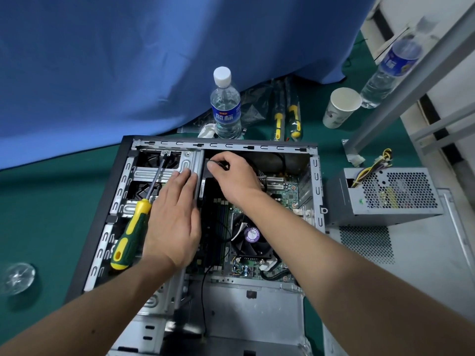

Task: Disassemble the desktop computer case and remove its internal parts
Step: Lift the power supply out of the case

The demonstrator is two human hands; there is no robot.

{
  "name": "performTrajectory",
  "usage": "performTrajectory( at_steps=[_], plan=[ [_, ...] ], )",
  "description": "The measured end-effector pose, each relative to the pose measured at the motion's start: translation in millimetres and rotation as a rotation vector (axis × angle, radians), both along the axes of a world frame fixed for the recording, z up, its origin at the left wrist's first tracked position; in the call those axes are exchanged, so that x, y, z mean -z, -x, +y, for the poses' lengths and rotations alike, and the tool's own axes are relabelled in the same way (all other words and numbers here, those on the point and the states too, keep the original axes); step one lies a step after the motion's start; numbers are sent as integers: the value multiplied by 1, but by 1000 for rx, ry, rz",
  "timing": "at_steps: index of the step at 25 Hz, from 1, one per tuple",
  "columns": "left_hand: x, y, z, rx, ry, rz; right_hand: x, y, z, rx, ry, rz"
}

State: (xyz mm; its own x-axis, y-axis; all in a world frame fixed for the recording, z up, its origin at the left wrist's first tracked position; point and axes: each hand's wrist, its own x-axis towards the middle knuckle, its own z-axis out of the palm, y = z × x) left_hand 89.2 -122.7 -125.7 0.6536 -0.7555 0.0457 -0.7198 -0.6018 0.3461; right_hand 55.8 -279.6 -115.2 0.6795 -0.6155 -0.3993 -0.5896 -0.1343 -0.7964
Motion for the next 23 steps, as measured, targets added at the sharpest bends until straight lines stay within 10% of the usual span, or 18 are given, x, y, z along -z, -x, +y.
performTrajectory(
  at_steps=[23],
  plan=[
    [-4, 1, -1, 0, 19, 1, 21, -17, 0, -54, -159, -94]
  ],
)
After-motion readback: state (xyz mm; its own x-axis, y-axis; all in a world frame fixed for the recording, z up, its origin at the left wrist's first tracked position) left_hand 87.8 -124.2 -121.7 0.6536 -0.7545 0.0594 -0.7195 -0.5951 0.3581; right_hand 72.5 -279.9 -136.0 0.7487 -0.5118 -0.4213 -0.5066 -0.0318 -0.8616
